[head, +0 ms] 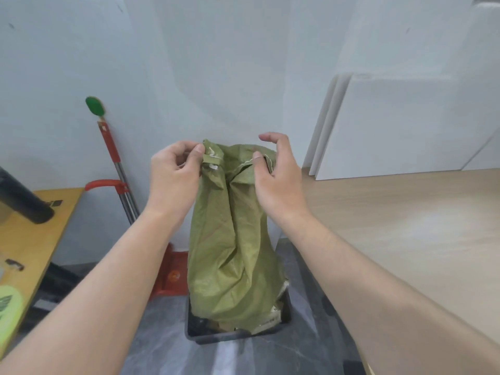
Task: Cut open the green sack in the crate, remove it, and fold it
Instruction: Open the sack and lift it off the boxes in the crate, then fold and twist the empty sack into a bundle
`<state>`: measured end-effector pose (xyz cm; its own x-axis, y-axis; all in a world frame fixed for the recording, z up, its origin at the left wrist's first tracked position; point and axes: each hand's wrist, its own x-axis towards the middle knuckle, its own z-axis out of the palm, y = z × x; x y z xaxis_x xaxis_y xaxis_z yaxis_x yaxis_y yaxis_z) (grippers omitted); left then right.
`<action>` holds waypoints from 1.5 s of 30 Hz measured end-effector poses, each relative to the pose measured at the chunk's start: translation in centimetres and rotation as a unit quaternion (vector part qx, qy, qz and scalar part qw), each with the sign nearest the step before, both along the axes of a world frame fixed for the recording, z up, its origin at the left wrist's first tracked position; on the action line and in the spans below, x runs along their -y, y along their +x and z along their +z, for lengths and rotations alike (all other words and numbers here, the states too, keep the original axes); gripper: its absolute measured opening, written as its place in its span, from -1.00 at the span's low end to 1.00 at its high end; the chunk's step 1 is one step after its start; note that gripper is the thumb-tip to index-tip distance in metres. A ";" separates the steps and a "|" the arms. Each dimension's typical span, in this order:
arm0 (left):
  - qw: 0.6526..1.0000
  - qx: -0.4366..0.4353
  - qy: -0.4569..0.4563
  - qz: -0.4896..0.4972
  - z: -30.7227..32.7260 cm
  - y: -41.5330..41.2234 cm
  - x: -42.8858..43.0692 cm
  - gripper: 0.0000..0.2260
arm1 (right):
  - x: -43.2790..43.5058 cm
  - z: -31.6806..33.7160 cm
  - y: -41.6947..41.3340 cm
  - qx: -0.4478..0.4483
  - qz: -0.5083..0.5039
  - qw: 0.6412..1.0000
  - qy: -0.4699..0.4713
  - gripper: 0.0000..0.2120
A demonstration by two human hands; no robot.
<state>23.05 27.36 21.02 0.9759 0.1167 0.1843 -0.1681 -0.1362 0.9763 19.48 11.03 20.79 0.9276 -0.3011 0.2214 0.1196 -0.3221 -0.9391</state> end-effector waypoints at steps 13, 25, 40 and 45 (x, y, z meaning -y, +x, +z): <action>0.992 0.061 -0.027 -0.106 8.1 -2.3 1.1 -0.86 | 0.1 6.6 -0.5 0.048 0.151 0.986 -0.046 -0.64; 0.997 0.059 0.021 -0.038 17.1 -4.2 -1.4 -0.74 | 1.6 19.3 -2.8 0.047 0.215 0.974 0.057 -0.84; 0.905 -0.087 0.334 -0.250 21.4 -5.5 -2.9 -0.80 | 6.3 22.7 -3.9 -0.022 0.329 0.892 0.309 -0.86; 0.930 -0.069 0.273 -0.238 23.2 -6.5 -2.6 -0.71 | 7.5 23.6 -3.6 0.049 0.123 0.978 0.159 -0.79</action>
